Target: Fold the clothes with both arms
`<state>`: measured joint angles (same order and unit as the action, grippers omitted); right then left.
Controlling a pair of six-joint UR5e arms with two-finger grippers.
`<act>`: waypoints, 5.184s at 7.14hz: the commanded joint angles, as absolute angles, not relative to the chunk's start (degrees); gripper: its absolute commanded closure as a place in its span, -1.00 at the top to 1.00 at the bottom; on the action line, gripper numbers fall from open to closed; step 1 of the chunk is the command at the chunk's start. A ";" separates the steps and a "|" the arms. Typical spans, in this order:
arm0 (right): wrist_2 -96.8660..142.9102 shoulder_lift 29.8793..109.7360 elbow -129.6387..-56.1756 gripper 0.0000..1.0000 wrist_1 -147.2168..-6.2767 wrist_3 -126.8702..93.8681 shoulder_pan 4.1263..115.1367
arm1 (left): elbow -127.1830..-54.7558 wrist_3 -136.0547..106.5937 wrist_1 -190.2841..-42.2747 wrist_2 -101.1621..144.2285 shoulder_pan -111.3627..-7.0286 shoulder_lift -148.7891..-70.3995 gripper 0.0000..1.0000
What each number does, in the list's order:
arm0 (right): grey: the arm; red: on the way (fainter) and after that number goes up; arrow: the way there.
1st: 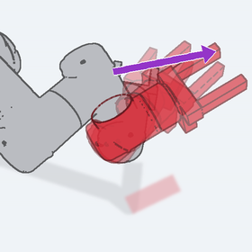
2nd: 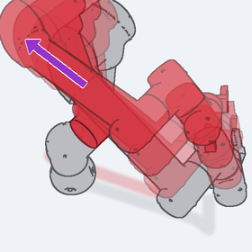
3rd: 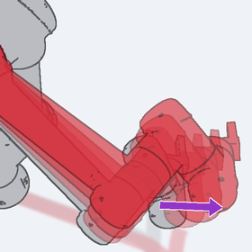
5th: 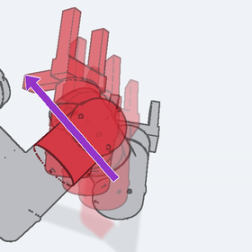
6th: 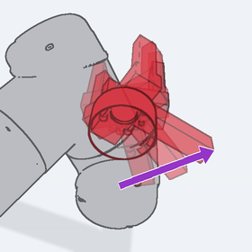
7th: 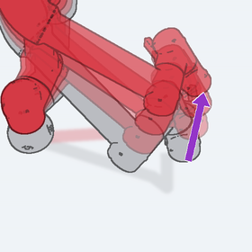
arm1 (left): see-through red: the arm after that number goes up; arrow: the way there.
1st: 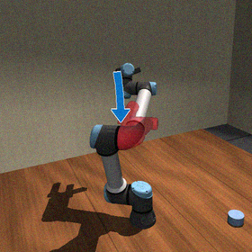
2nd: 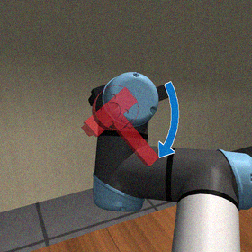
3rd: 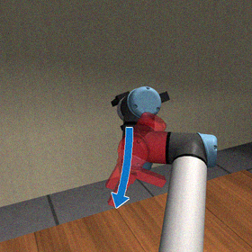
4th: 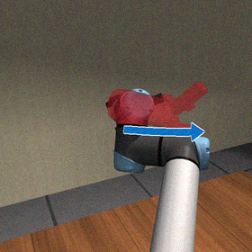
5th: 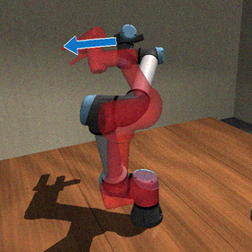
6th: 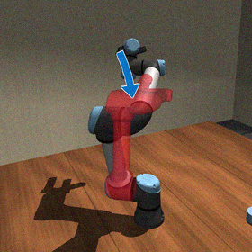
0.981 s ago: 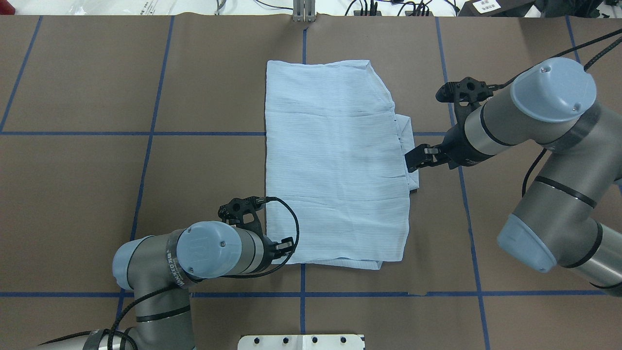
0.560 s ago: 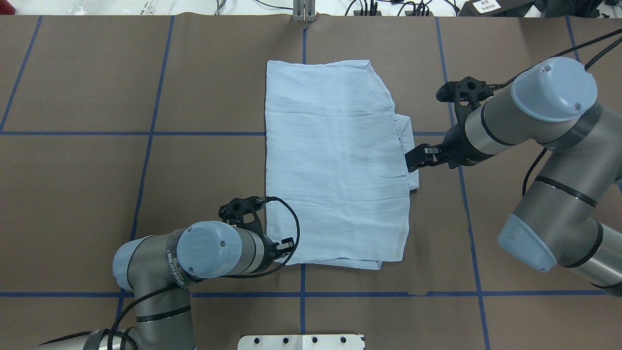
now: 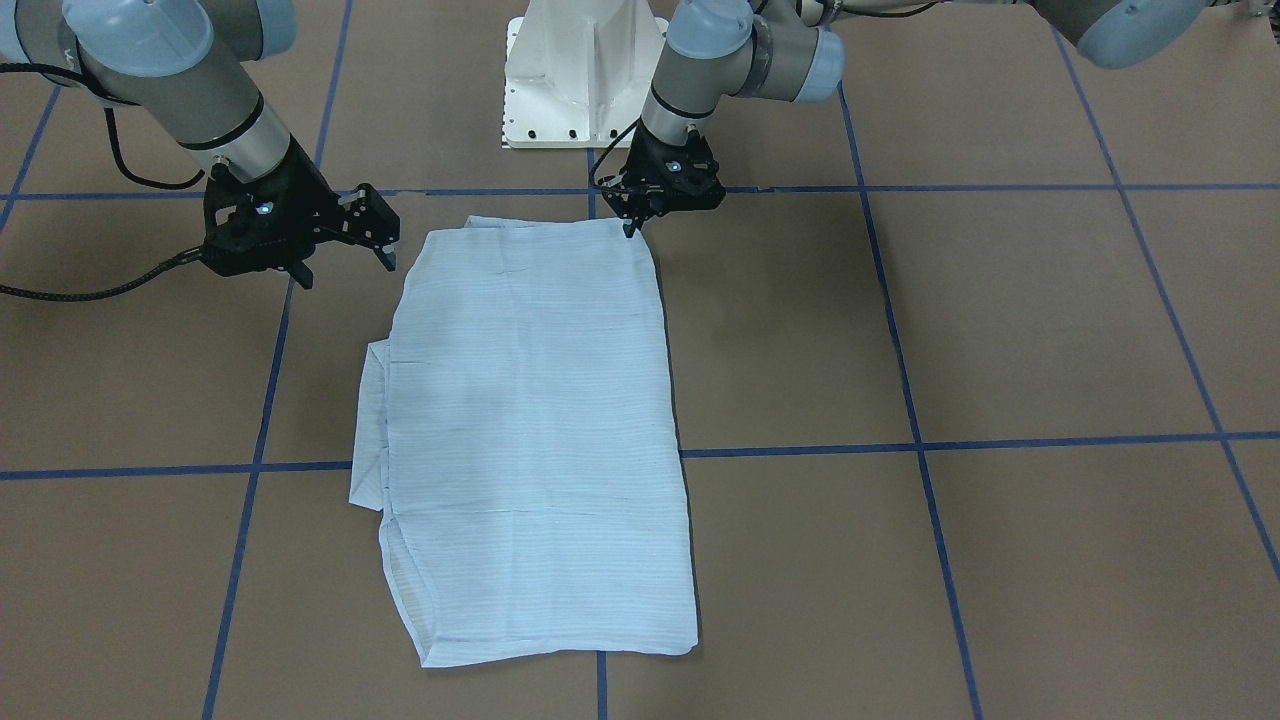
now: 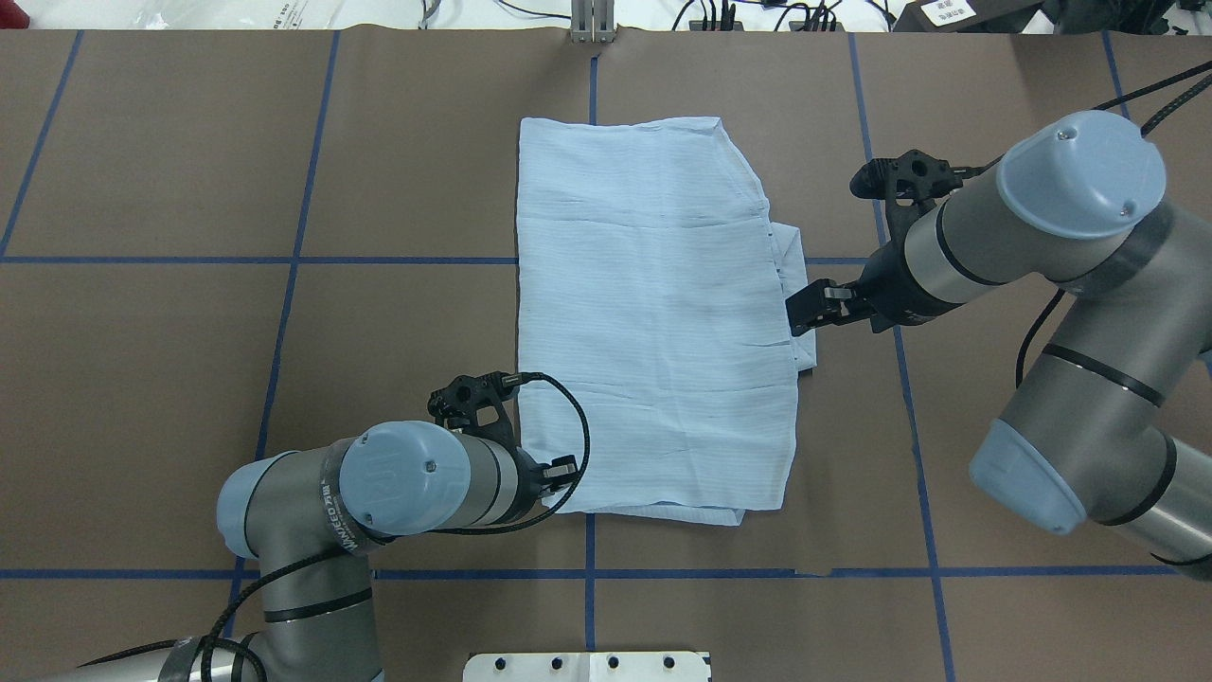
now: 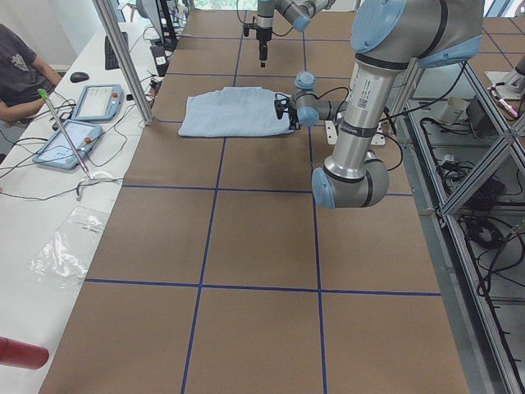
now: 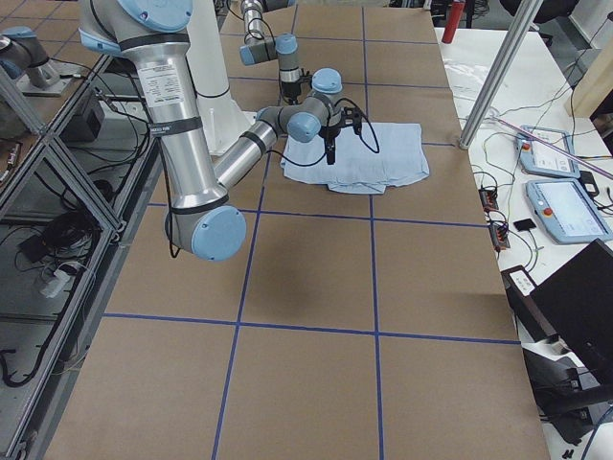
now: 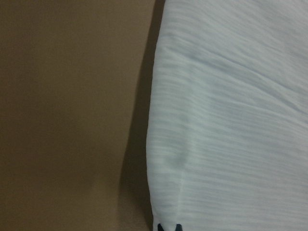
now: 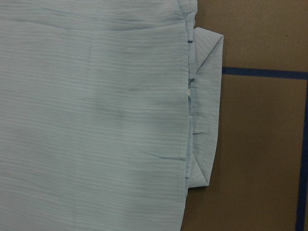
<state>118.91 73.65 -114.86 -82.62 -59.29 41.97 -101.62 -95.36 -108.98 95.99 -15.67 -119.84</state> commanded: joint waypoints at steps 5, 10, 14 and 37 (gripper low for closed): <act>100.74 71.01 -116.28 1.00 -83.23 -102.68 21.12 | -103.01 -95.36 -108.90 96.42 -16.70 -119.97 -1.00; 94.92 70.13 -110.83 1.00 -83.32 -117.15 16.08 | -103.01 -95.27 -108.90 96.42 -16.79 -119.97 -1.00; 94.75 70.40 -109.60 1.00 -83.41 -117.16 14.85 | -103.01 -95.36 -108.90 96.42 -16.70 -120.23 -1.00; 96.15 73.82 -122.32 -1.00 -84.11 -116.98 15.91 | -116.86 -95.19 -98.12 98.87 -16.26 -119.71 -1.00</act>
<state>95.88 72.84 -119.46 -84.14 -117.03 15.87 -112.63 -95.24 -102.35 98.00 -16.49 -119.63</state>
